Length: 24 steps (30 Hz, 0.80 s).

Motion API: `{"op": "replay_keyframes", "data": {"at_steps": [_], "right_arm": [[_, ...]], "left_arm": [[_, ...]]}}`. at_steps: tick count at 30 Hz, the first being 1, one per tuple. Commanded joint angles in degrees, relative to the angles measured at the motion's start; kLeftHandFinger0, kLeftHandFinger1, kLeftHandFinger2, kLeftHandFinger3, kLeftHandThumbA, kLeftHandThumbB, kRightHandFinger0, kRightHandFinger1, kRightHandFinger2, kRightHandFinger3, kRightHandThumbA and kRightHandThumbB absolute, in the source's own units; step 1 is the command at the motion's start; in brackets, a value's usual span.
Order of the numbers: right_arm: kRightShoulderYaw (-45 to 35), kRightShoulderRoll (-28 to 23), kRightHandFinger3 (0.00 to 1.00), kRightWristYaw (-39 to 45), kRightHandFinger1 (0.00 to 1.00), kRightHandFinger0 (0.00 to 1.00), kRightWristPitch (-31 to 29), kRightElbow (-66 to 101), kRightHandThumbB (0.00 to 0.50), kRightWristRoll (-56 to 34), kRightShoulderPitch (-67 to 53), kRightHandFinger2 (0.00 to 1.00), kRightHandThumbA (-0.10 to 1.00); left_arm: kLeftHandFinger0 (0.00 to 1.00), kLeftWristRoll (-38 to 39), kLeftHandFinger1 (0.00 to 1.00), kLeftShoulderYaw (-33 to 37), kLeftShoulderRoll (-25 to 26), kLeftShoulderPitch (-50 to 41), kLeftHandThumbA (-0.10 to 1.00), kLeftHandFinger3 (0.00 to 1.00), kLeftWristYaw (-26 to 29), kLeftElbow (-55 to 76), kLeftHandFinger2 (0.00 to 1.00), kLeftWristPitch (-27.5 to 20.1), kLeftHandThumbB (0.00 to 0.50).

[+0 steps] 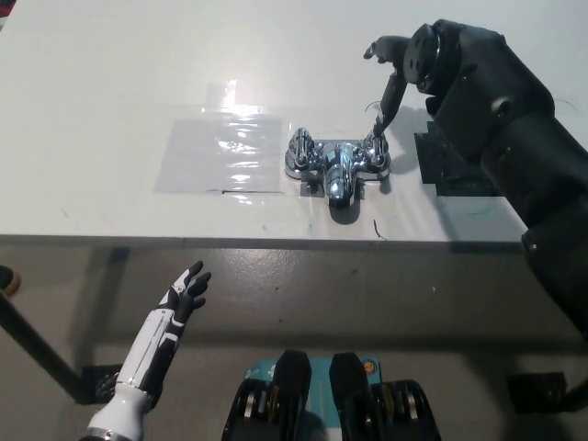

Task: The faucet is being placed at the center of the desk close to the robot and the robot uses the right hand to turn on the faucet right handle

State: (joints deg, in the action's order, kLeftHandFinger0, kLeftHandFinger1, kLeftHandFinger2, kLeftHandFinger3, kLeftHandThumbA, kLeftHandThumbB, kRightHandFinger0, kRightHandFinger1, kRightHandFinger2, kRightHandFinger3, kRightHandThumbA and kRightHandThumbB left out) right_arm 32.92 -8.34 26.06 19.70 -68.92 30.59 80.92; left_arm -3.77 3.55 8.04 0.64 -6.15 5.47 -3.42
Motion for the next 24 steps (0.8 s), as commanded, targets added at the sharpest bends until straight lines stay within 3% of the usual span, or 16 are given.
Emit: {"op": "replay_keyframes", "data": {"at_steps": [1,10,12,16,20,24], "right_arm": [[0.25,-1.03,1.00,-1.51,1.00,1.00,-0.63,2.49,0.305,1.71,5.10,1.00,1.00],[-2.53,0.10,1.00,-2.28,1.00,1.00,1.20,0.36,0.311,-0.47,5.07,1.00,1.00],[-1.16,-0.03,1.00,-0.48,1.00,1.00,-0.98,-0.19,0.296,0.64,5.36,1.00,1.00],[-0.23,0.49,1.00,-1.54,1.00,1.00,0.05,-0.13,0.344,1.72,4.98,1.00,1.00],[0.44,0.56,1.00,-1.46,1.00,1.00,-1.15,0.49,0.348,2.04,3.96,1.00,1.00],[0.42,1.20,1.00,-1.76,1.00,1.00,-1.50,0.52,0.307,1.82,3.62,1.00,1.00]], "left_arm": [[1.00,-0.43,1.00,0.40,0.54,0.76,1.00,1.00,-0.61,0.83,1.00,-0.65,0.130],[1.00,-0.68,1.00,0.52,0.75,0.72,1.00,1.00,-0.70,1.40,1.00,-0.17,0.136],[1.00,-0.30,1.00,0.45,0.67,0.84,1.00,1.00,-0.77,1.25,1.00,-0.11,0.139],[1.00,-0.85,1.00,0.55,0.79,0.88,1.00,1.00,-0.63,1.12,1.00,-0.39,0.134],[1.00,-1.18,1.00,0.71,0.75,0.95,1.00,1.00,-0.60,1.39,1.00,-0.02,0.143],[1.00,-1.06,1.00,0.65,0.69,1.02,1.00,1.00,-0.55,1.12,1.00,-0.47,0.142]]}}
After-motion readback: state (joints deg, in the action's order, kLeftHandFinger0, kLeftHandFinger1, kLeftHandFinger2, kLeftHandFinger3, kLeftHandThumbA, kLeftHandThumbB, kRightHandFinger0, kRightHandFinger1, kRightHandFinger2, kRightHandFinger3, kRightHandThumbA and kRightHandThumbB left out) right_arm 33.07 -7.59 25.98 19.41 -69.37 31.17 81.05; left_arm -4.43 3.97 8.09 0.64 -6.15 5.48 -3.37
